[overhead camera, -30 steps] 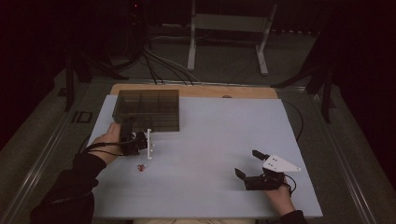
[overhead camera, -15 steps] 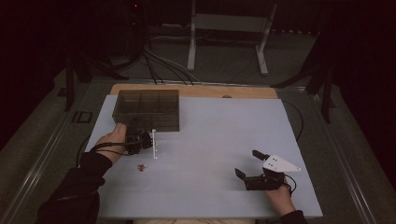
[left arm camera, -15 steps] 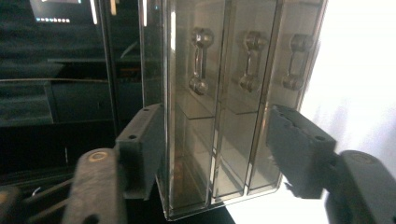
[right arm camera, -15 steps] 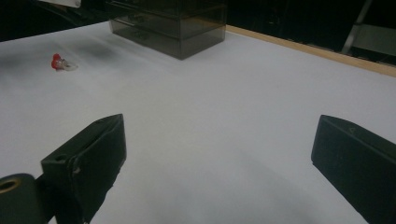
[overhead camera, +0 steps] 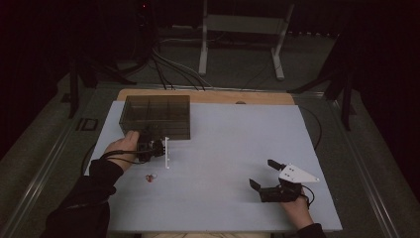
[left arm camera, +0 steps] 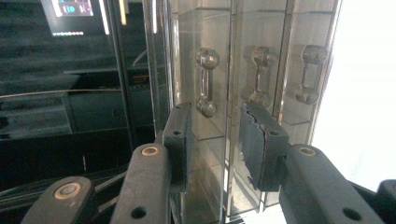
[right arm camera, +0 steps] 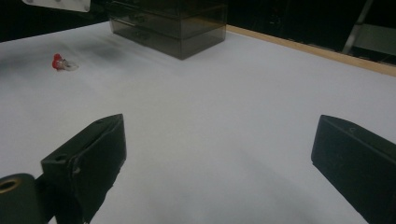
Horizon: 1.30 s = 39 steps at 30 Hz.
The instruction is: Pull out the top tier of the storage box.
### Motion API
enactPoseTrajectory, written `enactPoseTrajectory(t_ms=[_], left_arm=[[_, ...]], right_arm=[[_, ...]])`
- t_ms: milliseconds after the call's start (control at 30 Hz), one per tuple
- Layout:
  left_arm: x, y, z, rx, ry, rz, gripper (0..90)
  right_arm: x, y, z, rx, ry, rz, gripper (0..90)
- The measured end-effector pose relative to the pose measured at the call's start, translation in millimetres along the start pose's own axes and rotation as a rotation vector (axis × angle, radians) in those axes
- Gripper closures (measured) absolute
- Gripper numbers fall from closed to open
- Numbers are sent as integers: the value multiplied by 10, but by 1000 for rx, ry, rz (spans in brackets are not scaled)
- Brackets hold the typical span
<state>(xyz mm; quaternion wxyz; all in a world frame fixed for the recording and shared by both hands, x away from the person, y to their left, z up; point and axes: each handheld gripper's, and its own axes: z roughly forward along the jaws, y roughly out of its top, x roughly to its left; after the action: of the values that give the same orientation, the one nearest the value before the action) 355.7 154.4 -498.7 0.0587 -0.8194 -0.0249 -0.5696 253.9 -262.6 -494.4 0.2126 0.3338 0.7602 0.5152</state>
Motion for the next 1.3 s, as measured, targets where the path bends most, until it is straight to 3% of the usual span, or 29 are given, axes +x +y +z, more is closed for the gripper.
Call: enactPoseTrajectory(t_ms=[233,500,867,1067,1200,1233,1300], left_arm=[[-9,21,31,13,6,22,688],[-10,58,74,16,48,34,744],[-22,85,84,21,52,47,785],[-14,105,70,39,42,36,799],[-18,105,53,26,52,26,804],[-12,114,30,45,42,31,805],[-24,104,13,30,51,35,805]], right_arm=[[-2,1,-4,-2,1,0,30],[-2,0,-2,-2,2,0,30],[-2,0,-3,-2,4,0,30],[1,1,-1,1,4,0,30],[-4,2,-4,-1,3,0,30],[-4,1,-4,-1,3,0,30],[-5,1,-6,-2,2,0,30]])
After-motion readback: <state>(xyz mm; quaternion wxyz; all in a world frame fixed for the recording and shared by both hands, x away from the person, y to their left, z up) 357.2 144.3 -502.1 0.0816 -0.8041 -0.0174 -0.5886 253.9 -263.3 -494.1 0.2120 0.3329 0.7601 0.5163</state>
